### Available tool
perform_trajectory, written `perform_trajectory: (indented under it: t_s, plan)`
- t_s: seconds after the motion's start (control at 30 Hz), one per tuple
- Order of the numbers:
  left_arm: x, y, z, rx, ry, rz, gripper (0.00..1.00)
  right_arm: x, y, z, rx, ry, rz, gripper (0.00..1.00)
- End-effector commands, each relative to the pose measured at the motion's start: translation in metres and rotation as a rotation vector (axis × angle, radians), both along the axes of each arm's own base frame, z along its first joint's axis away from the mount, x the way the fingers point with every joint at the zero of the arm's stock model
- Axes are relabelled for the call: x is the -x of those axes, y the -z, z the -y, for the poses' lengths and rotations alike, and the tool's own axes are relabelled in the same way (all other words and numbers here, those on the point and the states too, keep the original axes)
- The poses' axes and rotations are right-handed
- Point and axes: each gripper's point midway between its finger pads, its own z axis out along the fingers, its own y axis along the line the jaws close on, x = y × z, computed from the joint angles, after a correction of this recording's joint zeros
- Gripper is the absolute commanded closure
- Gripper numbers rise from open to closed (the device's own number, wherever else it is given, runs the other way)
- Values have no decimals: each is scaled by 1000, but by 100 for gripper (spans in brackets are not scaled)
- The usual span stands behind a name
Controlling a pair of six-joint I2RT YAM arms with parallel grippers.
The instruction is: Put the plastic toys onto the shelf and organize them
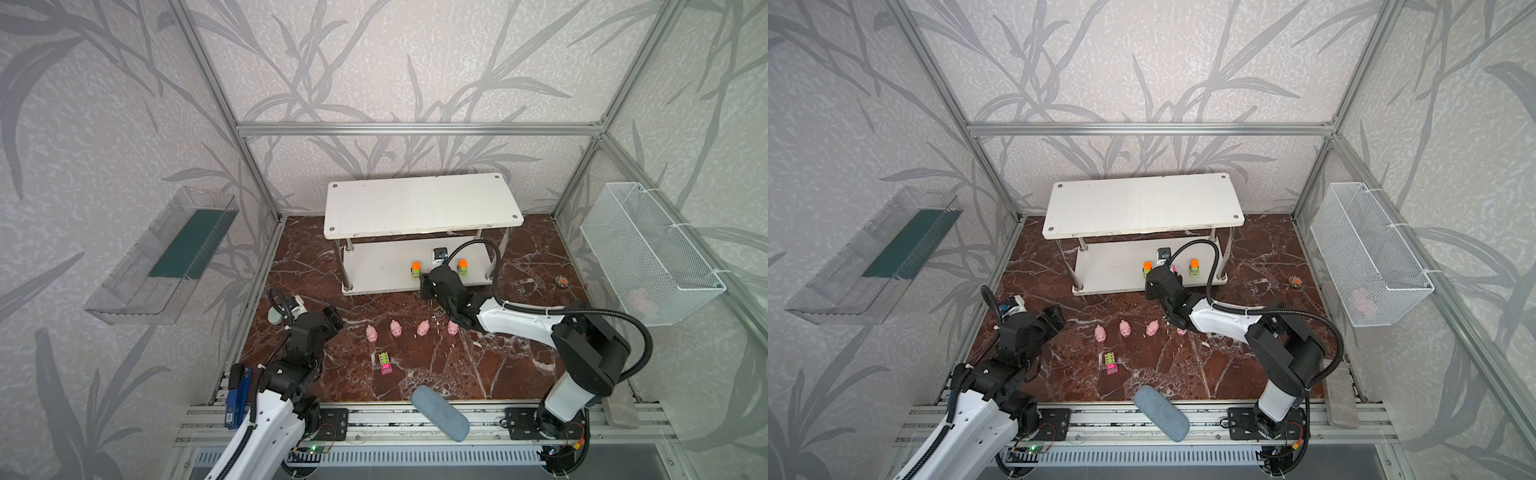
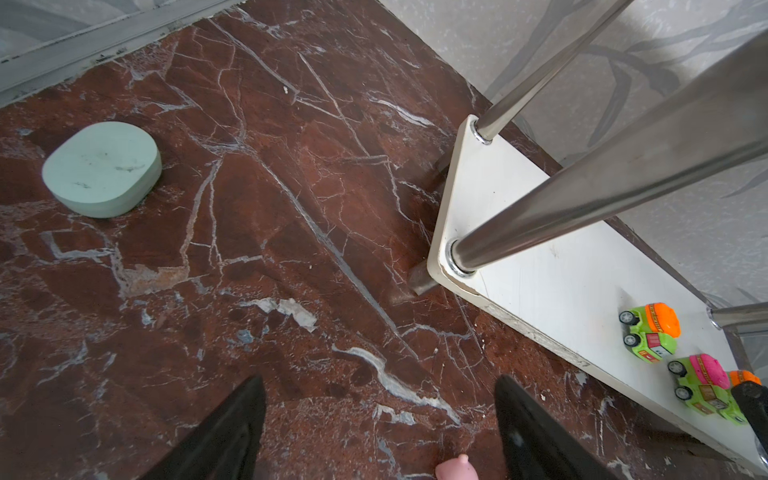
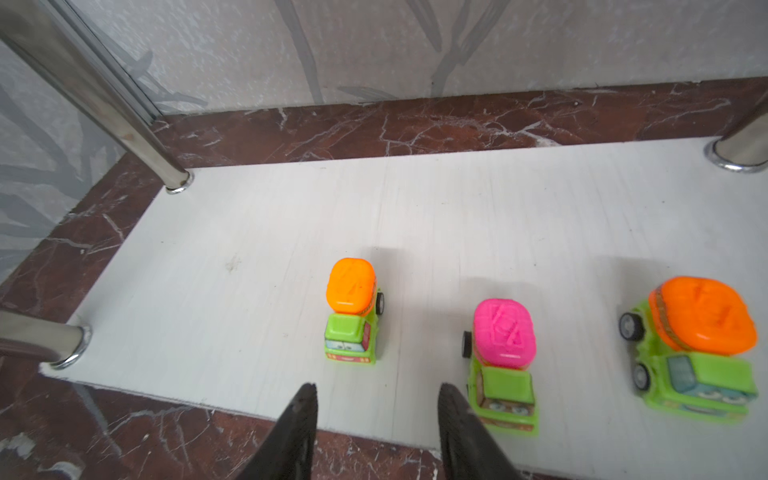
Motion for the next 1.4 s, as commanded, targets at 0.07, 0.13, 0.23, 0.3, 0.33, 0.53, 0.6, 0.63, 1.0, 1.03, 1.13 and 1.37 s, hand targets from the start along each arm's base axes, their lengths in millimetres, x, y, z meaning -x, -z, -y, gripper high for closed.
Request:
perform_trajectory:
  t_s: [0.07,0.13,0.23,0.3,0.33,0.53,0.6,0.63,1.0,1.03,1.13,1.37]
  plan:
    - [1,-10,15,27,45,-1,16,23,-37,-6,-55,-31,123,51]
    - [1,-10,22,10,66,-6,16,35,-42,-3,-51,-43,145,51]
    - [2,-9,31,-26,95,-16,16,54,-45,4,-52,-59,158,51]
    - [4,-8,35,-48,106,-26,16,67,-48,9,-52,-70,168,51]
    - [5,-7,37,-53,115,-32,16,74,-49,13,-49,-74,174,51]
    - [18,9,51,-63,163,-100,16,111,-43,38,-23,-86,166,50]
    - [22,16,59,-64,188,-123,16,116,-38,50,-22,-74,153,50]
    - [25,19,63,-69,202,-136,16,119,-36,56,-21,-66,146,50]
    - [53,41,117,-109,331,-264,16,130,-16,80,9,-52,117,49]
    - [55,43,121,-97,338,-271,16,130,-14,81,14,-54,113,49]
    - [61,48,132,-78,365,-299,16,130,-7,81,13,-65,100,49]
    - [71,52,150,-130,389,-319,17,128,6,87,5,-68,73,49]
